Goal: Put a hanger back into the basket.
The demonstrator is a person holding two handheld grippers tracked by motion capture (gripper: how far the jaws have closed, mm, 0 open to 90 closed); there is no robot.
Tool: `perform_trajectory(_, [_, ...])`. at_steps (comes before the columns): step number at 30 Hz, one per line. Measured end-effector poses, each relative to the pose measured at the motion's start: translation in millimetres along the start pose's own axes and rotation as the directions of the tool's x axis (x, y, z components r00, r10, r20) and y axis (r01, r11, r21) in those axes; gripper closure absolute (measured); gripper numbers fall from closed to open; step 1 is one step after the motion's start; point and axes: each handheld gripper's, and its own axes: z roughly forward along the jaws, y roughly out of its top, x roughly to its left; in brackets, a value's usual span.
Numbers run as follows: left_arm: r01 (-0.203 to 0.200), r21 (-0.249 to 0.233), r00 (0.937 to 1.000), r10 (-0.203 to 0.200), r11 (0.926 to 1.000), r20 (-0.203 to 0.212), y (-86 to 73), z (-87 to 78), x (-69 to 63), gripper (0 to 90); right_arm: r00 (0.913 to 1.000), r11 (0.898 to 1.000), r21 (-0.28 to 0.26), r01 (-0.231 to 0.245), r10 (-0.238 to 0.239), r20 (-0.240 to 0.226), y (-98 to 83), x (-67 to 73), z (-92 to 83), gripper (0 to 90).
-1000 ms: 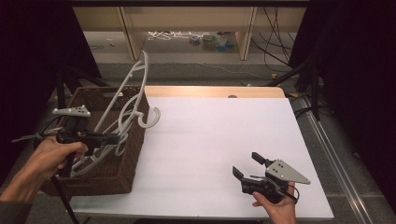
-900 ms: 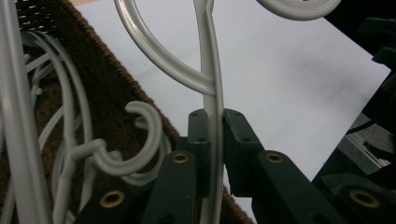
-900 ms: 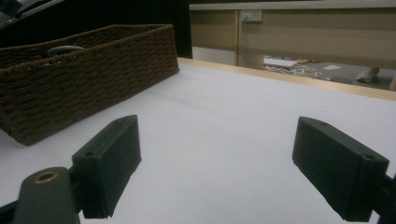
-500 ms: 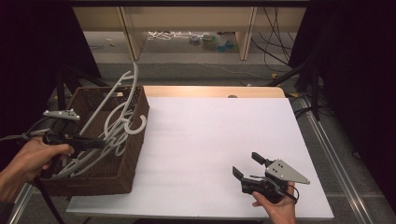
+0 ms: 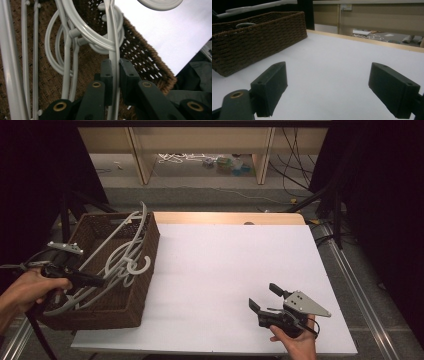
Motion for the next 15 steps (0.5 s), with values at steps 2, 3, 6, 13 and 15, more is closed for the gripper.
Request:
perform_trajectory(2, [0.016,-0.006,0.9998,-0.016,0.9999,-0.011,-0.2,0.1,0.3,81.7,1.0,1.0,0.006,0.005,-0.005,0.004,0.2,-0.7,-0.8,16.2])
perform_trajectory(3, [0.022,-0.009,0.9997,-0.022,0.9997,-0.009,-0.6,-0.5,1.4,81.7,1.0,1.0,0.006,0.004,-0.004,0.003,0.2,-0.8,-0.7,16.2])
perform_trajectory(6, [0.041,-0.024,0.9992,-0.041,0.9989,0.004,-1.9,-0.6,4.6,81.7,0.9999,1.0,0.022,0.01,-0.011,0.013,0.7,-1.0,-2.0,16.2])
perform_trajectory(13, [0.012,0.055,0.9999,-0.012,0.9984,-0.009,-3.2,-4.1,18.0,81.7,0.9999,1.0,0.012,0.006,-0.006,0.009,0.4,-0.6,-0.7,16.2])
perform_trajectory(15, [0.014,0.068,0.9998,-0.013,0.9976,-0.015,-2.9,-3.8,20.9,81.6,0.9999,1.0,0.018,0.008,-0.008,0.014,0.6,-0.6,-1.3,16.2])
